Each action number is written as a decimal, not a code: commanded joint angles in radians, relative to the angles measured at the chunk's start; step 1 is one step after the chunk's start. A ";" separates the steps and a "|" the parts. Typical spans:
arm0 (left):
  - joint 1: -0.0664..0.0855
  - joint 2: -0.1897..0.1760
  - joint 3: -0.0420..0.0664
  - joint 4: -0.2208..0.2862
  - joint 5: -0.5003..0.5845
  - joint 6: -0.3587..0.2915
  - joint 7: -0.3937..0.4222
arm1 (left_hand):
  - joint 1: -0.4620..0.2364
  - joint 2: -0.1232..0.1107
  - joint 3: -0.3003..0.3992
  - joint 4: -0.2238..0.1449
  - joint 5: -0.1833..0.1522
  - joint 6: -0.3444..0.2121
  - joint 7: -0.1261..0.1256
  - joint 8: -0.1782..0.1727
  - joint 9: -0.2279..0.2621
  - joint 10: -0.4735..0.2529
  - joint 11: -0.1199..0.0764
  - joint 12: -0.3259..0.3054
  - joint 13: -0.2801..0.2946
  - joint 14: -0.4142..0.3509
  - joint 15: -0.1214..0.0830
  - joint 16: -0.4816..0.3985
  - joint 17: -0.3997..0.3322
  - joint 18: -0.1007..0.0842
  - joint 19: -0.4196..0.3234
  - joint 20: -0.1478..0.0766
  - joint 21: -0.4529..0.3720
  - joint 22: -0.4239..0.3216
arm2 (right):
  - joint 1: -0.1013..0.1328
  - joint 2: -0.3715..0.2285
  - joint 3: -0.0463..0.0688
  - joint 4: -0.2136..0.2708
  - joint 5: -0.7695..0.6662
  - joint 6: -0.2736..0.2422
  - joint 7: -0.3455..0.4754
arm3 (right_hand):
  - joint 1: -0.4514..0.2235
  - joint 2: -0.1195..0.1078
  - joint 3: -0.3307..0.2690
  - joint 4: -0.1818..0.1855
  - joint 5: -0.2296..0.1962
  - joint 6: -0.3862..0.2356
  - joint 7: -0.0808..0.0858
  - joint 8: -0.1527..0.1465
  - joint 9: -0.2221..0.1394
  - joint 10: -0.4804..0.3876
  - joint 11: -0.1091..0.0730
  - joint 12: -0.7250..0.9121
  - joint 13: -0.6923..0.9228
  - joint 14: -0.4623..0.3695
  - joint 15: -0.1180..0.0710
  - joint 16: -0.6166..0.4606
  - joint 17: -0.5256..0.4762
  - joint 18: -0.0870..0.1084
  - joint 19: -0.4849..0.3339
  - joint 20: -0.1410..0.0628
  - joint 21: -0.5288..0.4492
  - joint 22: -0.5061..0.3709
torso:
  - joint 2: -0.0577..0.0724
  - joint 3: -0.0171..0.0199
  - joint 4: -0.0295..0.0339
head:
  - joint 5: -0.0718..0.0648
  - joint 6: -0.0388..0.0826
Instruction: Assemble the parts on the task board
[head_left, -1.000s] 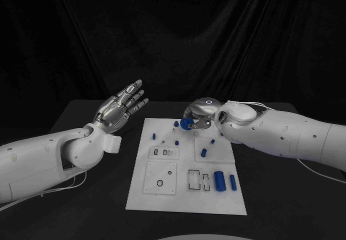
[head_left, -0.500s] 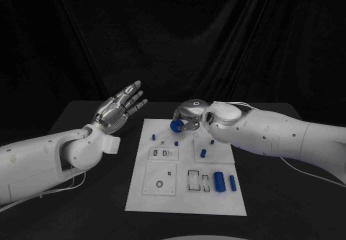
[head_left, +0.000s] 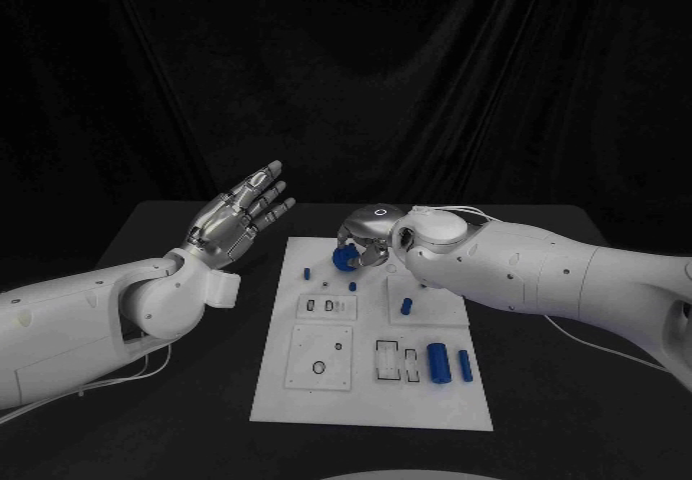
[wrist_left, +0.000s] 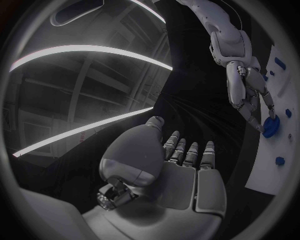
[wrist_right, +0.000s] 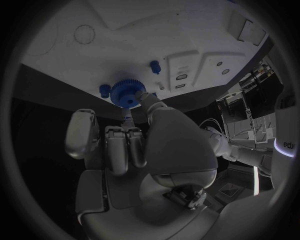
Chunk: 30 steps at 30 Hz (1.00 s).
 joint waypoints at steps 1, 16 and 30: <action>0.000 0.002 0.001 0.003 -0.001 0.009 0.081 | 0.004 -0.009 -0.002 0.001 0.000 0.000 0.000 0.006 0.001 -0.002 0.006 0.003 0.001 0.001 0.008 0.005 0.001 0.013 0.001 0.006 0.004 0.000 | -0.004 0.006 0.001 -0.008 -0.005 0.027 -0.002 | 0.001 0.008 0.001 -0.002 -0.006 -0.006 -0.001 -0.008 0.133 0.105 0.002 0.002 0.263 0.105 0.009 0.003 0.263 0.008 -0.005 0.000 -0.005 0.158 | 0.000 0.0002 -0.0013 | 0.001 -0.001; 0.000 0.000 0.001 0.012 -0.001 0.013 0.079 | 0.005 -0.006 0.001 0.001 0.004 -0.001 0.000 0.006 0.001 -0.002 0.007 0.004 0.001 0.002 0.008 0.006 0.001 0.013 0.000 0.006 0.004 0.000 | -0.007 0.014 0.001 -0.022 -0.005 0.025 -0.009 | 0.017 0.009 0.025 -0.021 -0.002 -0.084 -0.003 -0.073 0.099 0.105 -0.011 0.002 0.263 0.105 0.004 0.003 0.263 0.013 -0.017 -0.001 -0.034 0.153 | 0.000 0.0010 -0.0018 | 0.006 -0.006; 0.000 0.000 0.001 0.014 -0.001 0.017 0.077 | 0.006 -0.003 0.003 0.001 0.006 0.000 0.002 0.007 0.001 -0.002 0.010 0.004 0.002 0.001 0.008 0.006 0.001 0.013 0.000 0.006 0.003 0.000 | -0.008 0.016 0.001 -0.024 -0.005 0.022 -0.013 | 0.022 0.016 0.043 -0.029 0.002 -0.109 -0.008 -0.100 0.080 0.105 -0.015 0.002 0.263 0.105 0.002 0.003 0.263 0.015 -0.023 -0.003 -0.047 0.151 | -0.001 0.0009 -0.0021 | 0.007 -0.009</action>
